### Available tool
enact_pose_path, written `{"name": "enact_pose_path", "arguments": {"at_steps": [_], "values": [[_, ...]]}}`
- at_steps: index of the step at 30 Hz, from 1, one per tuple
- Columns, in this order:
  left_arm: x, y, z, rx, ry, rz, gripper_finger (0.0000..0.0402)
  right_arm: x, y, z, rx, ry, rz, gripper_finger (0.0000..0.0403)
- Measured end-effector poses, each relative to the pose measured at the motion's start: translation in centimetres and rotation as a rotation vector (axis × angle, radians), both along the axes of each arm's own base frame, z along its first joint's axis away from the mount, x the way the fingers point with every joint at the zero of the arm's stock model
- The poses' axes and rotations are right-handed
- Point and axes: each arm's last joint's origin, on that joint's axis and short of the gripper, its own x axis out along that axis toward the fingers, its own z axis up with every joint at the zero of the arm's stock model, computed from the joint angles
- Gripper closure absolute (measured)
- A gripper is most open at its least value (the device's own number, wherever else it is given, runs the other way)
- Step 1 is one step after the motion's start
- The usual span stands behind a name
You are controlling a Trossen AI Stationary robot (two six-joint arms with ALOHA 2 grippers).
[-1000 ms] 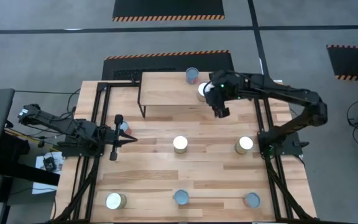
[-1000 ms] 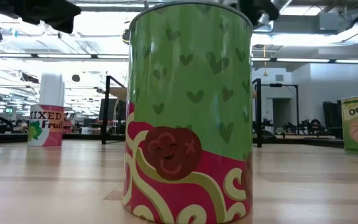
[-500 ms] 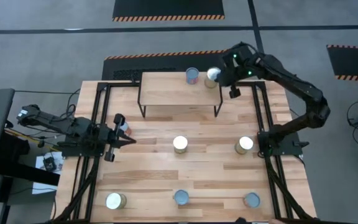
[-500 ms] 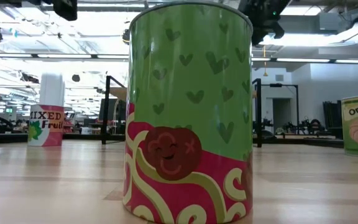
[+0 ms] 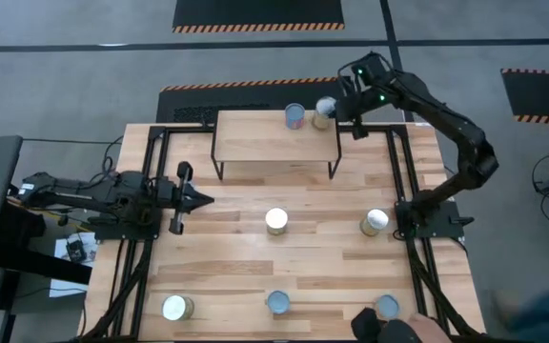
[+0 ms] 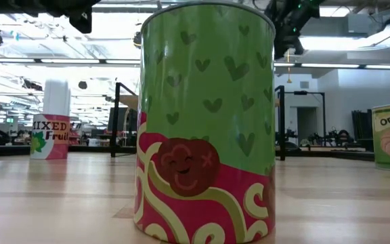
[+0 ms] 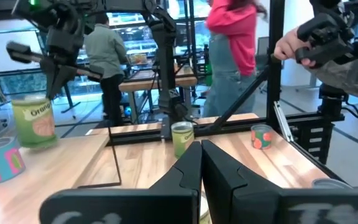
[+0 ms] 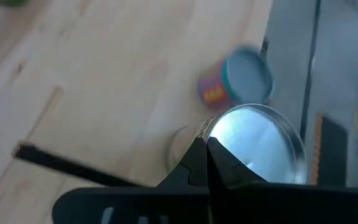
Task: Pick and place cans onto a shelf
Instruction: Put the top left green large can on the shelf
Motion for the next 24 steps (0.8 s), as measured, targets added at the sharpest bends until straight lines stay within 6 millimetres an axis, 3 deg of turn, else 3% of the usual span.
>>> {"name": "enact_pose_path", "arguments": {"at_steps": [8,24], "values": [[0.0,0.2,-0.1,0.003,0.012,0.012,0.0401,1.4,-0.8,-0.5,0.047,0.000,-0.033,0.0385],[0.0,0.2,-0.1,0.005,0.013,0.006,0.0401,1.8,-0.6,-0.2,0.080,-0.019,-0.142,0.0341]]}}
